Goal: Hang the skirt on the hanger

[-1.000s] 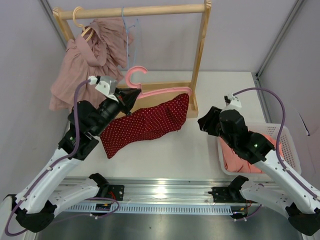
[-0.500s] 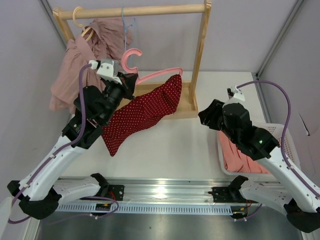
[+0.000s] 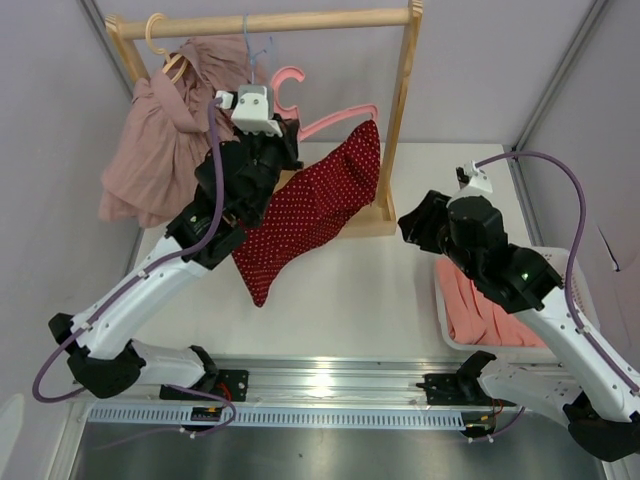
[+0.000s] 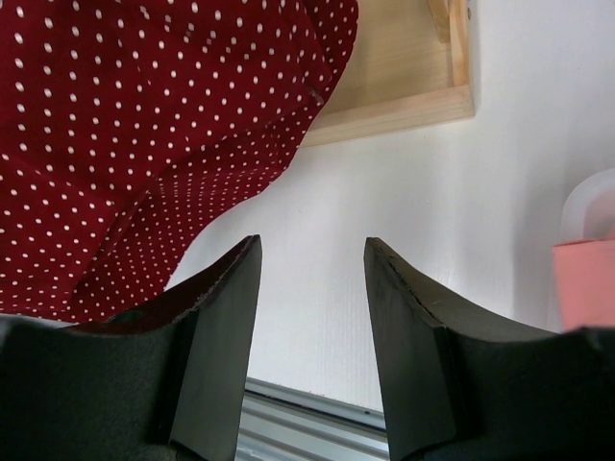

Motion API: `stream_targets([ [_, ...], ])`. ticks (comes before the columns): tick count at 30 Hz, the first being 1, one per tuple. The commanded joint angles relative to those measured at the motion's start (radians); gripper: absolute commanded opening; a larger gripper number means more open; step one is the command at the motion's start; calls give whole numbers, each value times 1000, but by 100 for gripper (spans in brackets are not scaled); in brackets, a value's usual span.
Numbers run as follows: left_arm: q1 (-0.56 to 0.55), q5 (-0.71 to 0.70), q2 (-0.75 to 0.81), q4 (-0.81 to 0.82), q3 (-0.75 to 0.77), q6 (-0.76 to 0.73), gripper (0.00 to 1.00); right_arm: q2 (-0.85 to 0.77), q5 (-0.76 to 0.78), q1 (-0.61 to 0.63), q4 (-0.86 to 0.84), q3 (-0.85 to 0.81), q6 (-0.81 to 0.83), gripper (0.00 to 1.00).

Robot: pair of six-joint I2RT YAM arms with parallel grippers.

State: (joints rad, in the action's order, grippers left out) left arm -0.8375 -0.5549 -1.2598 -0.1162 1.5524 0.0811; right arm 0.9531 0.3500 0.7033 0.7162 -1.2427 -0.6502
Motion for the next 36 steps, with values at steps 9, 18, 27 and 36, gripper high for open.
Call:
stream_targets([
  [9, -9, -154, -151, 170, 228, -118, 0, 15, -11, -21, 31, -83, 32, 52],
  [18, 35, -148, -259, 197, 337, -153, 0, 18, -16, -28, 35, -96, 41, 50],
  [27, 103, -100, -383, 141, 541, -144, 0, 35, -26, -37, 17, -95, 53, 49],
  [36, 152, -76, -475, 78, 644, -104, 0, 44, -36, -45, 6, -84, 57, 49],
])
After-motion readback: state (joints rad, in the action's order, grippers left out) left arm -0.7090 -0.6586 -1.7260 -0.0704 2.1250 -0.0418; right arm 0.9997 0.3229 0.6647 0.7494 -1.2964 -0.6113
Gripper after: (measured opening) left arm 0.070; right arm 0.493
